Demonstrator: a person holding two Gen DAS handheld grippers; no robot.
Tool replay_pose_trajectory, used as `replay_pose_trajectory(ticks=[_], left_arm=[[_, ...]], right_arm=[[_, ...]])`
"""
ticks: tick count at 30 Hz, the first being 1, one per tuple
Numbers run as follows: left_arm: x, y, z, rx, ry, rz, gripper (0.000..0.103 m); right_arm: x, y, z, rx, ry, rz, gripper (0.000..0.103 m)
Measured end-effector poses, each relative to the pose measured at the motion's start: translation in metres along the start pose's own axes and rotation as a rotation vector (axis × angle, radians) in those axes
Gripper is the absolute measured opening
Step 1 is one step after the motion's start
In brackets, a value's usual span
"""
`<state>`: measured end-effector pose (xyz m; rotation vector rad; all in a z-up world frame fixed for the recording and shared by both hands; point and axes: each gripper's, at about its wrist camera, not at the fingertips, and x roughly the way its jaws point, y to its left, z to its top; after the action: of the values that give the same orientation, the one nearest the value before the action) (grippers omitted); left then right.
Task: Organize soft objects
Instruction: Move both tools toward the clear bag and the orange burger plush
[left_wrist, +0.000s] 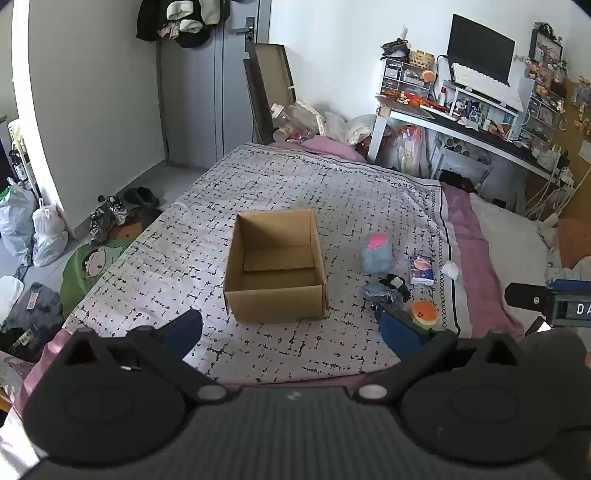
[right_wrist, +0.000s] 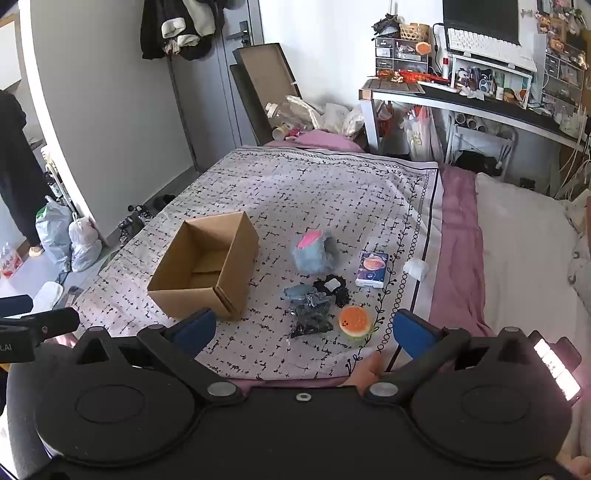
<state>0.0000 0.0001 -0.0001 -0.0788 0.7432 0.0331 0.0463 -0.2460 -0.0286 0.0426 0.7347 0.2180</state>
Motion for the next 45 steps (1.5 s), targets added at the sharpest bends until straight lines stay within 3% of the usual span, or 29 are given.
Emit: replay_pose_trajectory(ticks=[45], left_arm=[[-0.009, -0.003, -0.003, -0.005, -0.014, -0.012, 0.102]], right_arm=[[-0.014, 0.006, -0.002, -0.033, -0.022, -0.040, 0.103]])
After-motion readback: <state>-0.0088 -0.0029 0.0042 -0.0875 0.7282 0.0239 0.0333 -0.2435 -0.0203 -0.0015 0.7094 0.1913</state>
